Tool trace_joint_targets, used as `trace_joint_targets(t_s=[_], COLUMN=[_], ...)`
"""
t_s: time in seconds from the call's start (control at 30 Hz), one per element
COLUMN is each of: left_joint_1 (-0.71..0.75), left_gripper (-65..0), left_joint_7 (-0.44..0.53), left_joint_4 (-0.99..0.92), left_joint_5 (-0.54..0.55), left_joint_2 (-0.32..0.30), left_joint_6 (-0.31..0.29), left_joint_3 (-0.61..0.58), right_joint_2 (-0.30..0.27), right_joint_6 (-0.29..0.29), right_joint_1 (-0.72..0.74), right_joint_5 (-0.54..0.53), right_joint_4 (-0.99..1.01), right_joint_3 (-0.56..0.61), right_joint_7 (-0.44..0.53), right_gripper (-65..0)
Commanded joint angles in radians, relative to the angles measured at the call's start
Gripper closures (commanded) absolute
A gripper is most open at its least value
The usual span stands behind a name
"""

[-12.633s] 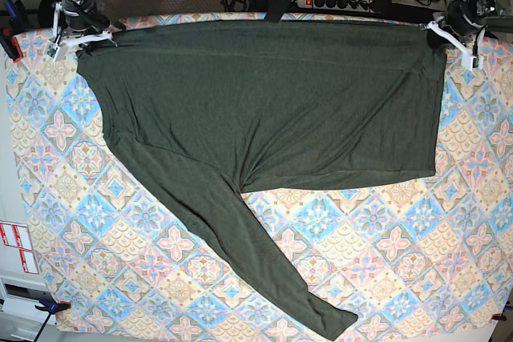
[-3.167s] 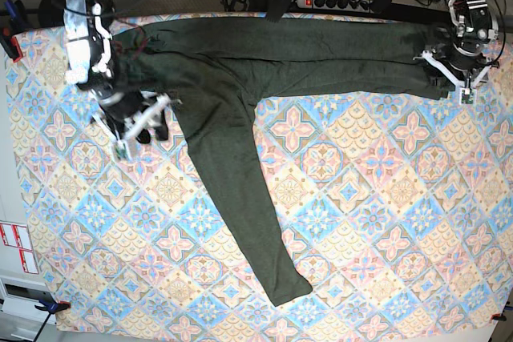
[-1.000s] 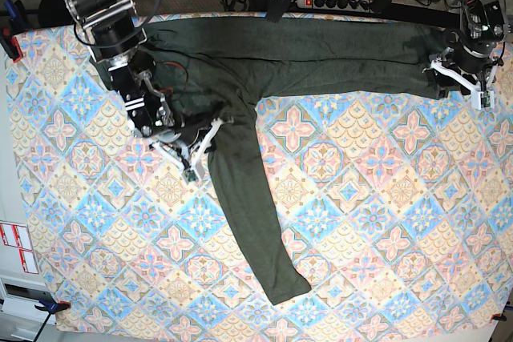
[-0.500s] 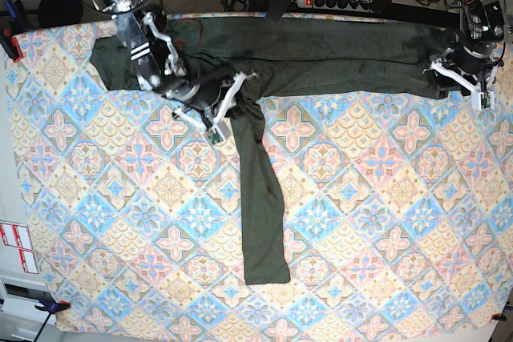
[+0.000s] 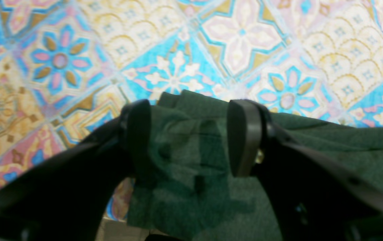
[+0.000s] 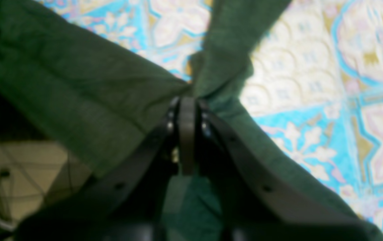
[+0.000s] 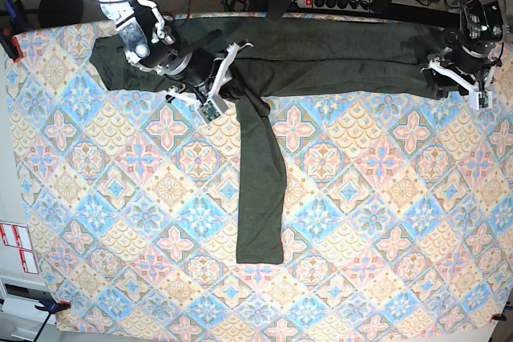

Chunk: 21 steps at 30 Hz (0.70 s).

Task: Fold the T-shirt properly
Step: 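Lift the sleeve with the right gripper and lay it along the band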

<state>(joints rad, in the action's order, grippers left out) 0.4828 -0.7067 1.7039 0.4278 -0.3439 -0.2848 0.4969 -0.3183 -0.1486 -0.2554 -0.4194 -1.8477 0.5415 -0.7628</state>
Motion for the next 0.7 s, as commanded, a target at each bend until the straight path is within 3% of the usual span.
trace_joint_targets(t_s=[0.0,0.23,0.47,0.67], left_joint_1=[0.001,0.001,0.001,-0.002], left_gripper=[-37.0,-37.0,-37.0,-37.0], left_joint_7=[0.020,0.020,0.020,0.020], left_joint_4=[0.018,0.018,0.018,0.018], left_joint_5=[0.007,0.007,0.004,0.007], left_joint_2=[-0.016,-0.016,-0.016,-0.016], left_joint_6=[0.000,0.000,0.000,-0.001], left_joint_3=[0.006,0.006,0.006,-0.005], right_joint_2=[-0.009,-0.048,-0.049,-0.049], right_joint_6=[-0.006,-0.006,-0.006,-0.006], right_joint_1=[0.005,0.014,0.017,0.064], right_joint_5=[-0.006,-0.006,-0.006,-0.006], right_joint_4=[-0.030,-0.051,-0.051,-0.051], right_joint_3=[0.005,0.150,0.148,0.154], right_joint_7=[-0.007,-0.080,-0.091,-0.205], right_gripper=[-0.2,-0.2,-0.2,-3.3])
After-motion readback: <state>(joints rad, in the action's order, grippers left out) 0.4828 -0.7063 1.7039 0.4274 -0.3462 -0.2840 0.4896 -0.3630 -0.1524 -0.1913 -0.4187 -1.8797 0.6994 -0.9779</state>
